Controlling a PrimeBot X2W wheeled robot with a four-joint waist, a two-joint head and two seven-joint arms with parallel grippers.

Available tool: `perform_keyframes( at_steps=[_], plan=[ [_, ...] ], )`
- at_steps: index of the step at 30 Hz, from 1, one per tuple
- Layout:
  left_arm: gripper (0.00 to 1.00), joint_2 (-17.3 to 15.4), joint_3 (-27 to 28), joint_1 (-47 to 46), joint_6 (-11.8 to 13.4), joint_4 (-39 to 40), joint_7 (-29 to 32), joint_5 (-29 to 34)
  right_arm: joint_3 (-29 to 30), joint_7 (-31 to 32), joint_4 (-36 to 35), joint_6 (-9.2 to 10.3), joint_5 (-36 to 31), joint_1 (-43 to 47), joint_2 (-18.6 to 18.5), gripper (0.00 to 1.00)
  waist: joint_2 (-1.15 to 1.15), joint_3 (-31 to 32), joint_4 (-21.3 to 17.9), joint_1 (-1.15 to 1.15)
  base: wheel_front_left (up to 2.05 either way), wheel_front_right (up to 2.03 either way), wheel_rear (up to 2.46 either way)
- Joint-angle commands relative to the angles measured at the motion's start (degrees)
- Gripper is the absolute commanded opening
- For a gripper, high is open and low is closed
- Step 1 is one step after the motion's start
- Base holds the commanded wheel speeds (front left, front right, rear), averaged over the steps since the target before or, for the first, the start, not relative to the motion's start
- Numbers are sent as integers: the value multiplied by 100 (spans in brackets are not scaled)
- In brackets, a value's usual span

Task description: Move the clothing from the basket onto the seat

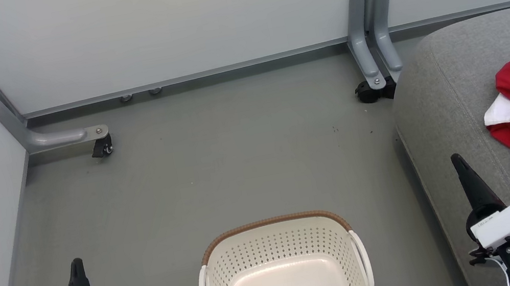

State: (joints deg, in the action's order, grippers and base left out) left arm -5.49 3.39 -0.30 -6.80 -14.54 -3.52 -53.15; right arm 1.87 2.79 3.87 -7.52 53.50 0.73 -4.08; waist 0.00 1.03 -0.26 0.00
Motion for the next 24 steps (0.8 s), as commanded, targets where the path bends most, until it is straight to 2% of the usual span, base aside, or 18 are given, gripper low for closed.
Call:
perform_keyframes(
  at_steps=[1,24],
  plan=[
    [0,-9,37,-179,-25,78,43,-176,25,13,-7,2,201,-152,-37,0,0,-2,1,0,0,0,0],
    [0,91,148,-359,-44,72,406,-1578,106,82,373,1,1654,-369,-44,0,0,-38,8,0,0,0,0]
  ],
)
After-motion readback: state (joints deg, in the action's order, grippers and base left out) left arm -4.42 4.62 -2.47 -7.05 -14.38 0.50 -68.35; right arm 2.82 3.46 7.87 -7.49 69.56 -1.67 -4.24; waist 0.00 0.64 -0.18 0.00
